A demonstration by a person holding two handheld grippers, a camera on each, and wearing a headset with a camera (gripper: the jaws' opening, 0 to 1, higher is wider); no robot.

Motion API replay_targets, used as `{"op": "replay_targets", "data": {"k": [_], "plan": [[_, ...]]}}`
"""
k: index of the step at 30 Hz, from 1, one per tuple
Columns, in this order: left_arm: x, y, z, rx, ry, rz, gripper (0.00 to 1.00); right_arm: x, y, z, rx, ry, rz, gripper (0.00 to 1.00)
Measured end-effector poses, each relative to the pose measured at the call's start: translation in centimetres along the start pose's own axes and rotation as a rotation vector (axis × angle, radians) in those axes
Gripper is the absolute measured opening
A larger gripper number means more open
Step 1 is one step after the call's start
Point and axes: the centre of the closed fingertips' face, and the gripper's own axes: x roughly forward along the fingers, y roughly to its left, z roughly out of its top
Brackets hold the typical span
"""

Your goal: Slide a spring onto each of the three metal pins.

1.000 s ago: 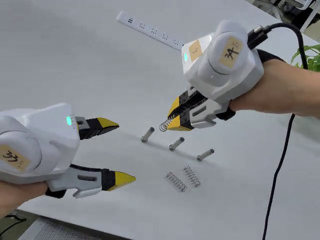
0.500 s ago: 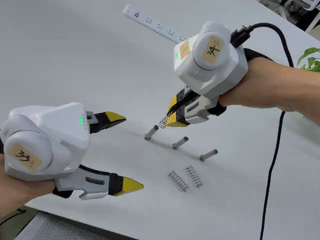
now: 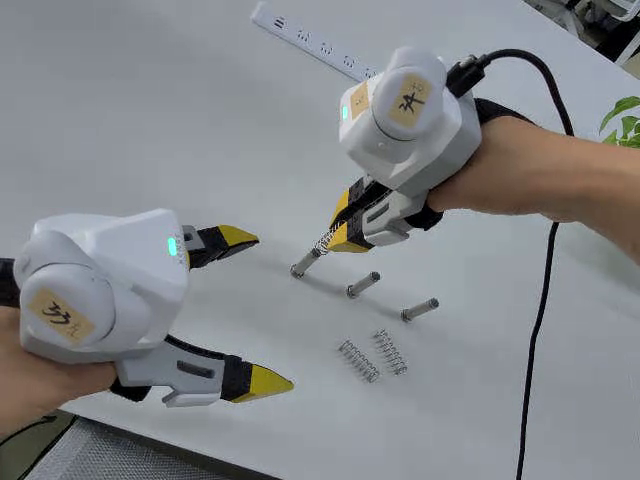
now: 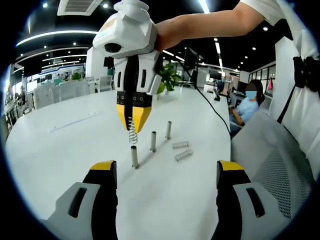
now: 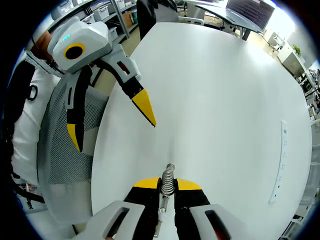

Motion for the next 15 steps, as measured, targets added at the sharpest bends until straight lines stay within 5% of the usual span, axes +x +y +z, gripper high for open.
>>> {"op": "replay_targets", "data": {"k": [15], "plan": [[-0.02, -0.01, -0.02, -0.012, -0.006, -0.003, 0.81, 0.79, -0.48, -0.35, 0.004, 0.014, 0.011, 0.07]]}}
